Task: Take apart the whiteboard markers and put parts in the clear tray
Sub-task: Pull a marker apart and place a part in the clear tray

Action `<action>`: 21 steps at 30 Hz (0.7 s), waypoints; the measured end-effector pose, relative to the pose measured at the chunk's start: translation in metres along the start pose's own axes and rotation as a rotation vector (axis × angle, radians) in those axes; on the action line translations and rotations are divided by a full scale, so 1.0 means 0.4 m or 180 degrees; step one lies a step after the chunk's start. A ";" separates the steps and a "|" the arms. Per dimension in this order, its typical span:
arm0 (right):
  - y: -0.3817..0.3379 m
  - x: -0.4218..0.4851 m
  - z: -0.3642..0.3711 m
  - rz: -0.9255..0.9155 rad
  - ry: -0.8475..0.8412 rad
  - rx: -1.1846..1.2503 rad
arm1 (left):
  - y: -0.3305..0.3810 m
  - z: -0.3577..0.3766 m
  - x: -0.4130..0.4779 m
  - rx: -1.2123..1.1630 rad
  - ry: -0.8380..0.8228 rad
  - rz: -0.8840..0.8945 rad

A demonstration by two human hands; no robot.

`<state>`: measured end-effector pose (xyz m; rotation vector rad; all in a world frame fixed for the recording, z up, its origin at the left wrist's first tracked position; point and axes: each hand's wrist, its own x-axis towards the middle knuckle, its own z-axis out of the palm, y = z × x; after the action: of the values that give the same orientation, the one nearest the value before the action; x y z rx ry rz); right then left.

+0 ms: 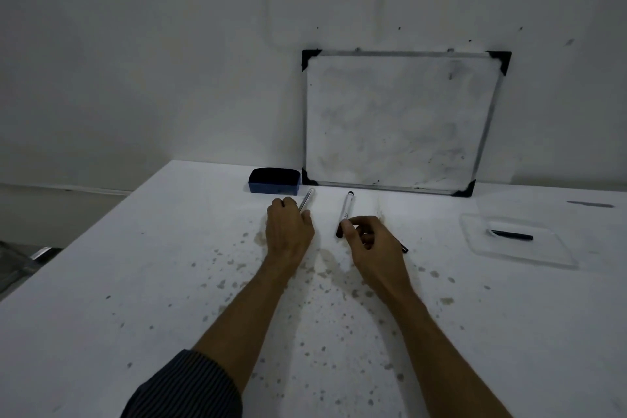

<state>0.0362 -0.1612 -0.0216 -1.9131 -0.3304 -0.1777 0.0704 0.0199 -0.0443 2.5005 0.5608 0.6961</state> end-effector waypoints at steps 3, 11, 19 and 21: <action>0.005 -0.007 -0.008 0.0118 0.0173 0.0242 | 0.013 -0.015 -0.017 -0.0185 0.0311 0.0164; 0.052 -0.067 -0.103 0.0627 0.0294 0.1404 | 0.113 0.009 -0.042 -0.0286 -0.0515 0.0948; 0.053 -0.106 -0.135 0.0544 0.0236 0.1156 | 0.135 0.056 -0.078 -0.0160 -0.0240 0.0479; 0.053 -0.107 -0.138 0.0500 0.0188 0.0995 | 0.133 0.036 -0.097 -0.0424 -0.0303 0.0329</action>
<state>0.0041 -0.2257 -0.0325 -1.6127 -0.1563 -0.0726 0.0614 -0.0466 -0.0404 2.4361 0.3417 0.6269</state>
